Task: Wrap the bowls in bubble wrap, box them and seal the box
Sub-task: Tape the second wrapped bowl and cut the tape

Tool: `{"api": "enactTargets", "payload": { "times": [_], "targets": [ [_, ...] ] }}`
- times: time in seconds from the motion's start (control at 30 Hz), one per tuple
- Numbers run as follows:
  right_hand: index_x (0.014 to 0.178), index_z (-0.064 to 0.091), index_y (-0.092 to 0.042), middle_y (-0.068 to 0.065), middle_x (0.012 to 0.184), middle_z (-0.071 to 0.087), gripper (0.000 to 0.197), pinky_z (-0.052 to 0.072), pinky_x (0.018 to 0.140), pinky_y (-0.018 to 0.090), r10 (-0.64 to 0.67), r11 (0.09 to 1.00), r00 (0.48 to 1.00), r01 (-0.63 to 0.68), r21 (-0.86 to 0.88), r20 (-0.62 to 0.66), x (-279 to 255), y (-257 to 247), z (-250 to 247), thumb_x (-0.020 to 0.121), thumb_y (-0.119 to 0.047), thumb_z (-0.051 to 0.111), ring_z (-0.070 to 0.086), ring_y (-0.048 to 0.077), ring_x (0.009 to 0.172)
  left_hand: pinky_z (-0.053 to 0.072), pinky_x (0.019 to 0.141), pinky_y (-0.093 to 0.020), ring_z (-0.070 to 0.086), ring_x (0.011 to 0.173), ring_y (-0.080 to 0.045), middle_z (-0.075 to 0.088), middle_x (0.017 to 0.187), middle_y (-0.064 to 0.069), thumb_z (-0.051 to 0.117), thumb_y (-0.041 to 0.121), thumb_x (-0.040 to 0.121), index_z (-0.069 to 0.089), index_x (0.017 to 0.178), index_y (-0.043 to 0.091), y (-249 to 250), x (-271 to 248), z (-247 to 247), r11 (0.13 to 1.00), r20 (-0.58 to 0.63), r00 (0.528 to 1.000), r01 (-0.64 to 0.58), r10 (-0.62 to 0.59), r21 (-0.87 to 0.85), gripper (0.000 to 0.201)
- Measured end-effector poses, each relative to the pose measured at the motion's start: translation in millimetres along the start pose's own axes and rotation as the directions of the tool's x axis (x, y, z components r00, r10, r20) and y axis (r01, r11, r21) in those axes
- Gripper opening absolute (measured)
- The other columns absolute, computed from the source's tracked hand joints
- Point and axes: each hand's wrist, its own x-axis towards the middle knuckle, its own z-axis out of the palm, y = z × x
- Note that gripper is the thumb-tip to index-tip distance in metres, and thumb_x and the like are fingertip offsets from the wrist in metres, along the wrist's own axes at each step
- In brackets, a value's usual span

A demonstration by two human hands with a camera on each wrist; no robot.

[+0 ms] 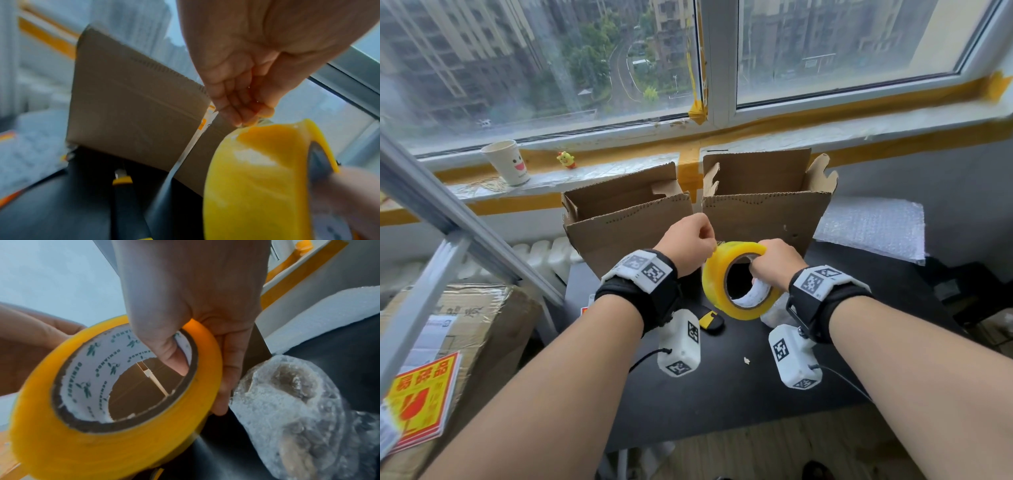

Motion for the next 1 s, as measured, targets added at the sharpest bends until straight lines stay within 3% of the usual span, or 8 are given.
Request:
{"api": "enactTargets", "payload": {
  "times": [0.07, 0.2, 0.3, 0.37, 0.5, 0.77, 0.9, 1.0],
  "targets": [
    [0.063, 0.044, -0.014, 0.010, 0.073, 0.058, 0.020, 0.040, 0.064, 0.032, -0.006, 1.000, 1.000, 0.005, 0.029, 0.009, -1, -2, -1, 0.078, -0.003, 0.050, 0.051, 0.030, 0.071, 0.055, 0.084, -0.041, 0.065, 0.089, -0.027, 0.067, 0.090, -0.009, 0.055, 0.011, 0.090, 0.055, 0.087, 0.013, -3, 0, -4, 0.989, 0.014, 0.999, 0.048, -0.046, -0.141, 0.003],
    [0.060, 0.039, -0.015, 0.006, 0.065, 0.049, 0.024, 0.034, 0.061, 0.029, -0.004, 0.998, 1.000, 0.003, 0.067, 0.016, -5, -6, 1, 0.077, -0.002, 0.050, 0.044, 0.027, 0.065, 0.052, 0.078, -0.024, 0.063, 0.080, -0.012, 0.068, 0.089, -0.002, 0.070, 0.021, 0.086, 0.060, 0.109, 0.018, -14, 1, -9, 0.965, 0.028, 0.998, 0.056, -0.051, -0.257, 0.026],
    [0.059, 0.036, -0.015, 0.005, 0.061, 0.045, 0.027, 0.031, 0.056, 0.028, -0.003, 0.998, 0.999, 0.001, 0.066, 0.033, -6, -10, 2, 0.076, -0.002, 0.051, 0.040, 0.025, 0.061, 0.051, 0.067, -0.025, 0.054, 0.067, -0.010, 0.064, 0.074, 0.001, 0.068, 0.021, 0.087, 0.072, 0.088, 0.022, -16, 0, -5, 0.985, -0.086, 0.995, 0.029, -0.044, -0.168, 0.004],
    [0.059, 0.035, -0.015, 0.004, 0.061, 0.044, 0.027, 0.029, 0.053, 0.027, 0.013, 0.998, 0.999, -0.015, 0.057, 0.035, -7, -10, 3, 0.077, -0.003, 0.052, 0.039, 0.024, 0.059, 0.047, 0.065, -0.026, 0.053, 0.067, -0.011, 0.060, 0.071, 0.003, 0.066, 0.023, 0.089, 0.068, 0.080, 0.022, -15, 0, 0, 0.991, -0.114, 0.992, 0.043, -0.058, -0.128, 0.009],
    [0.061, 0.038, -0.014, 0.005, 0.062, 0.046, 0.024, 0.030, 0.050, 0.026, 0.024, 0.999, 1.000, -0.024, 0.037, 0.017, -10, -13, 4, 0.079, -0.006, 0.052, 0.043, 0.026, 0.061, 0.049, 0.076, -0.029, 0.059, 0.087, -0.016, 0.064, 0.092, -0.001, 0.057, 0.021, 0.095, 0.061, 0.090, 0.017, -12, 0, 5, 0.995, -0.110, 0.993, 0.040, -0.049, -0.090, 0.008],
    [0.067, 0.043, -0.014, 0.008, 0.070, 0.052, 0.016, 0.032, 0.049, 0.026, -0.007, 1.000, 1.000, 0.007, 0.007, 0.005, -13, -17, 2, 0.080, -0.007, 0.050, 0.047, 0.025, 0.060, 0.051, 0.074, -0.022, 0.062, 0.081, -0.013, 0.069, 0.088, 0.000, 0.058, 0.015, 0.094, 0.068, 0.089, 0.018, -10, -4, -5, 0.967, -0.151, 0.988, 0.004, -0.044, -0.254, 0.012],
    [0.064, 0.039, -0.014, 0.006, 0.065, 0.047, 0.020, 0.031, 0.050, 0.026, 0.002, 1.000, 1.000, -0.002, 0.026, 0.002, -15, -19, 1, 0.080, -0.007, 0.049, 0.044, 0.025, 0.060, 0.050, 0.070, -0.019, 0.062, 0.084, -0.013, 0.069, 0.089, -0.001, 0.057, 0.017, 0.095, 0.068, 0.090, 0.017, -9, -6, -4, 0.968, -0.173, 0.983, 0.019, -0.064, -0.250, 0.012],
    [0.061, 0.038, -0.015, 0.005, 0.063, 0.045, 0.025, 0.028, 0.051, 0.027, 0.039, 0.999, 0.999, -0.039, 0.027, -0.009, -16, -21, 1, 0.082, -0.009, 0.051, 0.042, 0.025, 0.061, 0.054, 0.076, -0.026, 0.063, 0.085, -0.015, 0.067, 0.087, 0.002, 0.056, 0.018, 0.095, 0.066, 0.089, 0.020, -8, -7, 1, 0.972, -0.203, 0.975, 0.041, -0.089, -0.230, 0.012]
  ]
}}
